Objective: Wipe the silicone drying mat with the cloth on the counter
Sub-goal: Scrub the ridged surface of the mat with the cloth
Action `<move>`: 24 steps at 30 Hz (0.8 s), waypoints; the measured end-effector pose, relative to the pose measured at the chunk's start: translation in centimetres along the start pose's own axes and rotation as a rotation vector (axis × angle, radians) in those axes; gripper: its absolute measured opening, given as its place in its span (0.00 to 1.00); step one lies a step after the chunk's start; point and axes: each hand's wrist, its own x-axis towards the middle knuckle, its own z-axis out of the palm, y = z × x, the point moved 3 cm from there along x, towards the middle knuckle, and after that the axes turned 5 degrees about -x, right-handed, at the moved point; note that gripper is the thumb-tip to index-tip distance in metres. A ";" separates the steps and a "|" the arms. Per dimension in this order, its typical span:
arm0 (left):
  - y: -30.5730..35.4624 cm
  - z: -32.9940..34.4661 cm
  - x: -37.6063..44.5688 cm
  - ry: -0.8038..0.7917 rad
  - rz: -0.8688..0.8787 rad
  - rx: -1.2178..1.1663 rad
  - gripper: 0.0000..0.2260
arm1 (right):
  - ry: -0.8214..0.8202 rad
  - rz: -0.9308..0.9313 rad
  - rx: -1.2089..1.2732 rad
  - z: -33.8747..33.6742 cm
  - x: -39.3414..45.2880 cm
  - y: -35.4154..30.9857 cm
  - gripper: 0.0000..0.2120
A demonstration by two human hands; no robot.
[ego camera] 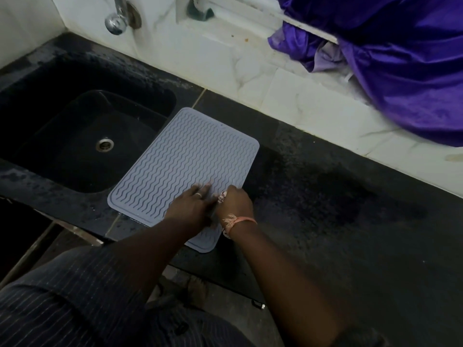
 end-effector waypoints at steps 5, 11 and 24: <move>0.5 0.2 0.4 0.005 -0.028 0.027 0.36 | -0.028 0.011 0.019 0.5 -0.8 0.6 0.14; 0.6 0.3 0.2 0.017 -0.019 0.023 0.36 | -0.115 0.022 0.046 0.6 -0.9 0.6 0.13; -0.4 0.6 -1.6 -0.025 -0.001 0.032 0.32 | -0.032 -0.048 0.030 -0.1 -0.3 1.3 0.10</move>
